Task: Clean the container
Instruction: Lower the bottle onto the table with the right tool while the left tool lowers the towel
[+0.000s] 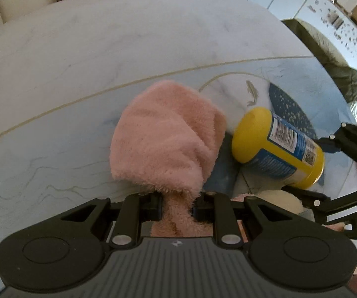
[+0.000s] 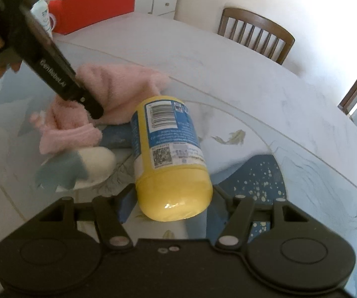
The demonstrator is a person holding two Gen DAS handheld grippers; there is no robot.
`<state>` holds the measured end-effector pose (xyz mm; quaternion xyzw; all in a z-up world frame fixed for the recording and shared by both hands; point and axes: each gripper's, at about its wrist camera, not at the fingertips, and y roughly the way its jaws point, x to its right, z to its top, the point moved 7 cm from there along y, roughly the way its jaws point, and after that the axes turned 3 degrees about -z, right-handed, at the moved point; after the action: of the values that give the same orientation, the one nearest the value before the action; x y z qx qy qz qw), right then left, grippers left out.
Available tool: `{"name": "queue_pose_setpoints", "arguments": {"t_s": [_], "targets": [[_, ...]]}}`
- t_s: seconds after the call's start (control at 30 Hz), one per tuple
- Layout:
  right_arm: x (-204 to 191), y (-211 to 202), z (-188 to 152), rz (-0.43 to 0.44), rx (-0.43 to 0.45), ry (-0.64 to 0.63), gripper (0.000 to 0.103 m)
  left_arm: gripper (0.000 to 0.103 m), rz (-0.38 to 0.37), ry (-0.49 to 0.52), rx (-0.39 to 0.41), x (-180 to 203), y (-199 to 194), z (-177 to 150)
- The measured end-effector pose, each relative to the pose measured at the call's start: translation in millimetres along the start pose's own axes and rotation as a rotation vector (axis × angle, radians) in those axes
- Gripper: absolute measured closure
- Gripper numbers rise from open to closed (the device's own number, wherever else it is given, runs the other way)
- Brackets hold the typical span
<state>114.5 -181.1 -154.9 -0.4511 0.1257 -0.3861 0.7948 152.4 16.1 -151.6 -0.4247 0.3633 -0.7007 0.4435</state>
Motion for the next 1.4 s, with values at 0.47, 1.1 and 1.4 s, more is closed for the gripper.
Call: {"name": "queue_pose_setpoints", "arguments": {"t_s": [0.47,1.1,1.4], "targets": [[12.6,-33.2,9.3,0.049,0.063,0.137,0.038,0.049,0.064,0.056,0.106,21.3,-33.1,-8.7],[5.8,-90.9,8.7,0.112,0.253,0.414,0.037,0.015,0.103,0.002,0.349,69.1,-108.2,-37.8],[-3.4,-106.7,2.6,0.110,0.271,0.427,0.036,0.000,0.106,-0.016,0.421,85.3,-124.1,-50.4]]}}
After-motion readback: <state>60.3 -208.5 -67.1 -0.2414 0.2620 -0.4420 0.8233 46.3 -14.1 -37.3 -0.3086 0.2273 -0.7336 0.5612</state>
